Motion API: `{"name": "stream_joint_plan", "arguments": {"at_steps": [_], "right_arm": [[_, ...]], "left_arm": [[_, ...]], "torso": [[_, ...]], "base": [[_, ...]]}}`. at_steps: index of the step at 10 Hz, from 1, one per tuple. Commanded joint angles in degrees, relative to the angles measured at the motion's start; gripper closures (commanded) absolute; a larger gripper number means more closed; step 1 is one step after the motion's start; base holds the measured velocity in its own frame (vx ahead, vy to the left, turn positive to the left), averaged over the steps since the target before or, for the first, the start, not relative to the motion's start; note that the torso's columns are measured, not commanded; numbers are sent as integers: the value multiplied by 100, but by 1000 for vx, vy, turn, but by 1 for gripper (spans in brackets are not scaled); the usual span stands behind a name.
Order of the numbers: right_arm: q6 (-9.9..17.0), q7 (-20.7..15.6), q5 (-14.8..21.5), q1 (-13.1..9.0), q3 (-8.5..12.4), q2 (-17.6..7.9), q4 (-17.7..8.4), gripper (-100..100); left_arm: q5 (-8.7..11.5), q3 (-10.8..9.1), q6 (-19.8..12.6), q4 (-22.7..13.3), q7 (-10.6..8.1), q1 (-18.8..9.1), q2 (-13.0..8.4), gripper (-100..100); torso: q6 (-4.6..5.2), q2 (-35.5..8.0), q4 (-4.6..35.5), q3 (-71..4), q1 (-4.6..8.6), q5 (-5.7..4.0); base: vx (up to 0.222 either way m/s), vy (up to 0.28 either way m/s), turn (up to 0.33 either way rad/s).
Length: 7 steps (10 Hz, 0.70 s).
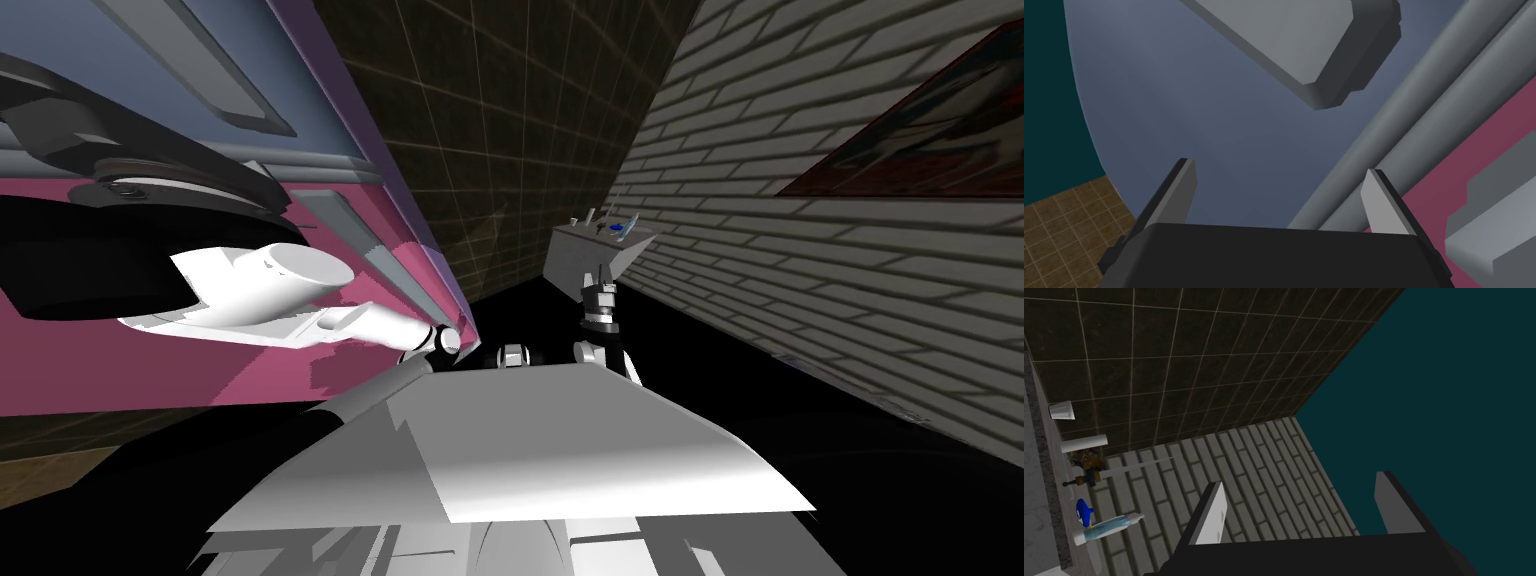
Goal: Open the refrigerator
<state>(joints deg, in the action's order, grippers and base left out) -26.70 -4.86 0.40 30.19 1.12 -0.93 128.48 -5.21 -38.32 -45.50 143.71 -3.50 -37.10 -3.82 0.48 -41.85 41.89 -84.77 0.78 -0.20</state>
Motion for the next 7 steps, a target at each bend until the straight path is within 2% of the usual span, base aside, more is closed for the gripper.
{"name": "stream_joint_plan", "arguments": {"at_steps": [1,3,4,7], "right_arm": [[0,0,0,0,0,0,0,0],[0,0,0,-1,0,-1,0,0],[0,0,0,-1,0,-1,0,0],[0,0,0,1,1,-1,0,0]], "left_arm": [[29,-34,-204,169,-15,-94,338,-100],[28,-65,-279,345,-18,-153,649,-100],[1,-115,-183,332,-9,-177,500,-100],[-168,-192,-456,191,-32,-595,349,-100]], "torso": [[13,16,-11,-9,16,-6],[25,44,-30,-25,29,-4],[30,53,-36,-28,41,-6],[-30,-8,26,-4,-58,8]], "base": [[22,-17,14],[5,-6,11],[-9,15,45],[33,75,40]]}}
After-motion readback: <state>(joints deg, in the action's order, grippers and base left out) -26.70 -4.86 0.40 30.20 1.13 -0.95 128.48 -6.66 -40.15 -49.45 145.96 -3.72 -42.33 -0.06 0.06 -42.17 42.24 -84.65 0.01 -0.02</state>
